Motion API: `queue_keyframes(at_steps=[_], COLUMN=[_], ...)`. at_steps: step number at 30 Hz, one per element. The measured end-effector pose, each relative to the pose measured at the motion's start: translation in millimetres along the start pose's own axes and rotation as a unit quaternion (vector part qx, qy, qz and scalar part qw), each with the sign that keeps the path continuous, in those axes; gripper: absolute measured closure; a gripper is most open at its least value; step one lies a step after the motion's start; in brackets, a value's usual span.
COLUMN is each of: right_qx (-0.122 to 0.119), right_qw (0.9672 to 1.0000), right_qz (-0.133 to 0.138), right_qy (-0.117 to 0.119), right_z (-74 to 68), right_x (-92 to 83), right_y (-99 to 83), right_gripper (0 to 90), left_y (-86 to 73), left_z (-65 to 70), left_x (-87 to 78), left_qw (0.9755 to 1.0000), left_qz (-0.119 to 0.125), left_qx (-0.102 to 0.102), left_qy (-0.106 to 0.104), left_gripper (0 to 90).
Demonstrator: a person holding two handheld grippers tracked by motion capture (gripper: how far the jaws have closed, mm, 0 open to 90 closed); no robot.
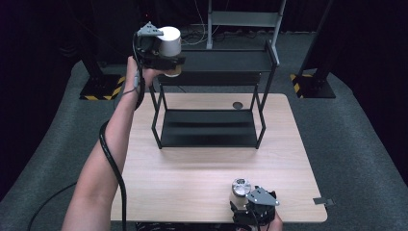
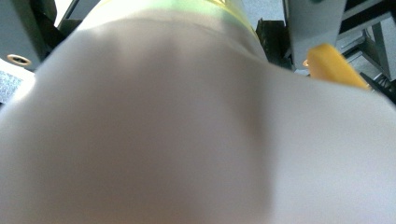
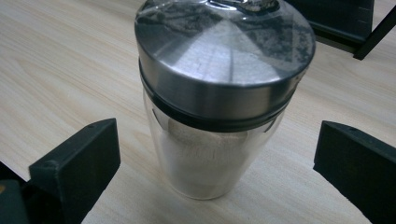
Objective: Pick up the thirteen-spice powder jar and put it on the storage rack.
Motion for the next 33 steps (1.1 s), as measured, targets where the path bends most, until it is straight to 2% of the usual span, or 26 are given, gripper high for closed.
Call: queue_keyframes(at_steps=[23, 28, 33], right_qx=[0.001, 0.001, 0.001], right_qw=[1.0000, 1.0000, 1.0000], right_qz=[0.000, 0.000, -0.001], right_qy=[-0.002, -0.002, -0.003], right_z=[1.1, 1.3, 1.8], right_x=[-0.4, -0.4, -1.0], right_y=[-0.7, -1.1, -1.4], right_gripper=[0.0, 0.0, 0.0], left_y=[14.1, 12.2, 9.1], left_z=[-19.0, -21.7, -22.4], left_x=[12.9, 19.1, 24.0], left_qw=[0.9994, 0.9987, 0.9983], left_qz=[-0.007, -0.004, -0.004], left_qx=[-0.034, -0.050, -0.056], left_qy=[0.007, 0.010, 0.016], left_gripper=[30.3, 30.4, 30.4])
Point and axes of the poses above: each handheld gripper's, and its own axes: x roughly forward along the jaws, y roughly out of its top, z roughly to its right, the point moved 5 cm from there along x, roughly forward along the jaws, and after that the axes turned 9 degrees about -z, right-handed, at the moved point
